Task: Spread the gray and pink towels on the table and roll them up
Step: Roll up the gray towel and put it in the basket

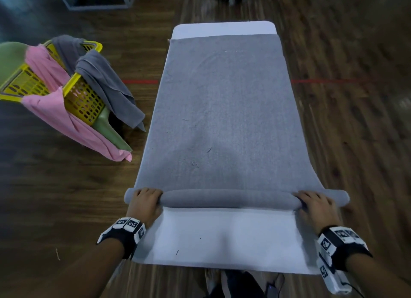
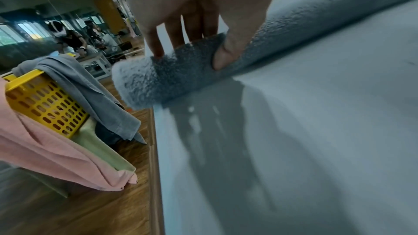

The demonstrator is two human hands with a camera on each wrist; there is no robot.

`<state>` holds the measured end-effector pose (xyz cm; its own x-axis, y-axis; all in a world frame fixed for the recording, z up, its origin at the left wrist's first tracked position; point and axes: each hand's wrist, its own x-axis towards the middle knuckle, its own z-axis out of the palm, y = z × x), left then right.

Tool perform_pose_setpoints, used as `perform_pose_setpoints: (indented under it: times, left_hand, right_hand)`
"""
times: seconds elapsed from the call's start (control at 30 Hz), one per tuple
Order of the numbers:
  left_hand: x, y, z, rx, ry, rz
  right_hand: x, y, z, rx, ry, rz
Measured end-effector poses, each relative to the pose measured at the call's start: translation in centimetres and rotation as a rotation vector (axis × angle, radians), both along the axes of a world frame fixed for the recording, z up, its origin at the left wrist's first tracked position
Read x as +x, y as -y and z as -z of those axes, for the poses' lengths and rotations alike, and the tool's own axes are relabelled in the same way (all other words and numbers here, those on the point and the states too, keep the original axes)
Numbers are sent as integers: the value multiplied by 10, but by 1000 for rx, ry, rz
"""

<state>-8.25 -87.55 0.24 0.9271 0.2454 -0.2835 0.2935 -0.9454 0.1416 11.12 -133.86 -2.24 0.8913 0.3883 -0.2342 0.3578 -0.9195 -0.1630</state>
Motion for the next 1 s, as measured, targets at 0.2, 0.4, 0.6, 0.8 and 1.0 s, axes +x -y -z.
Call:
perform_pose_setpoints:
  times: [0.2,0.4,0.6,0.8,1.0]
  left_hand:
    - [27,-4,-1,-51,165,-57]
    - [3,2,0,10,-5,39]
    - [33,-14,-8,42,74,2]
    - [10,-5,3,87,21,85]
    - [24,-7,-9,141,116,27]
  right_hand:
    - [33,-18,-17,112,76,40]
    - [-2,-7,-8,33,-24,34]
    - [33,-21,-30,-19,61,89]
    - [0,-9,-7,39,-17,-12]
    - [20,-19,-30,-81,-8,53]
